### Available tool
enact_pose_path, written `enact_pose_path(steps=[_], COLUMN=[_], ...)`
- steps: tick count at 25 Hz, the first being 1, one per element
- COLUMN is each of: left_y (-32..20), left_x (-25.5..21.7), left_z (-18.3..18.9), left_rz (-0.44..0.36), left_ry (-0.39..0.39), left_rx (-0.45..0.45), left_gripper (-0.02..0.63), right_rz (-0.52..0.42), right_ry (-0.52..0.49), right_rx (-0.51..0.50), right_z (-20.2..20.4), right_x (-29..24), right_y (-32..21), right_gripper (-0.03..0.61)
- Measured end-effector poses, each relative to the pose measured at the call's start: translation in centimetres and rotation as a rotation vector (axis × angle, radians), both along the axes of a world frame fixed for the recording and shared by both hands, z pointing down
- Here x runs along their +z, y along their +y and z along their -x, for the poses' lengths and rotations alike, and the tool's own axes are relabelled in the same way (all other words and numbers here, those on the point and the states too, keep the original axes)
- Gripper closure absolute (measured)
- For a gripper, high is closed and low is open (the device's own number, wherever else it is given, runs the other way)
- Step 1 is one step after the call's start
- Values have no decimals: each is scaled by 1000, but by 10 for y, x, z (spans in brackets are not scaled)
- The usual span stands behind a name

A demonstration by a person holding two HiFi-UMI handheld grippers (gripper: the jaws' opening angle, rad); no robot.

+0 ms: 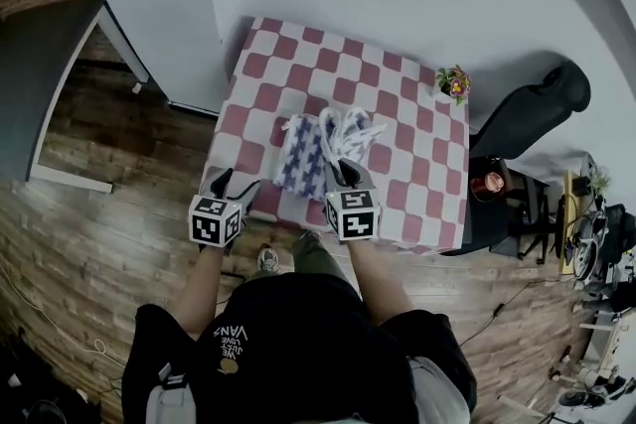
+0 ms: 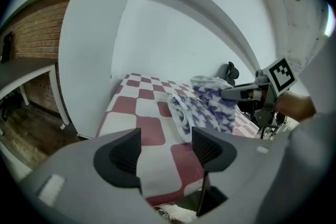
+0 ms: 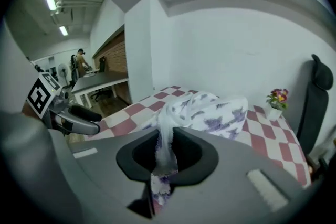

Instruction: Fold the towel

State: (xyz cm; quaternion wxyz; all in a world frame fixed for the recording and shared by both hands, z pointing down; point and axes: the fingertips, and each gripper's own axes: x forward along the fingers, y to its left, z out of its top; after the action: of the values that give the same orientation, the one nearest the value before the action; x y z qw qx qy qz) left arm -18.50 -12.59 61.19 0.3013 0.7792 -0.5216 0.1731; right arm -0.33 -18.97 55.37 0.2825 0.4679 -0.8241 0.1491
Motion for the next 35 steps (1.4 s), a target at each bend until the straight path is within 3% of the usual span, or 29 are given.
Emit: enact_pose_path(steps=[6,10,15,18,24,28,31,35], left_y=[32,44,52,53,51,44,43,47], left_x=[3,3,-7,-13,-35,-63,-85,-109], left_z=[18,25,35,35,16,-10,-30,-60], left_rz=[15,15,-8,-29,-99,-188,-270,-346], left_ry=[7,8,11,5,3,10,-12,-34], left_rx=[-40,-53,-72,-68,-14,32,47,49], left_gripper=[333,333,333,333,333,334,334,337], right_rz=[111,177,141,100,-67,-156,-206,-253], right_ry=[230,213,236,224,31,-46,-80,-120], right_rx=[-262,-384,-433,-422,-264,-176,-133,-114], right_z=[76,109,119,113,88,55,28,-5], right_x=[51,71,76,72,8,-31,-49,-67], right_y=[27,52,70,70,63,61,65,78], right_gripper=[497,321,275,275,279,292,327,431])
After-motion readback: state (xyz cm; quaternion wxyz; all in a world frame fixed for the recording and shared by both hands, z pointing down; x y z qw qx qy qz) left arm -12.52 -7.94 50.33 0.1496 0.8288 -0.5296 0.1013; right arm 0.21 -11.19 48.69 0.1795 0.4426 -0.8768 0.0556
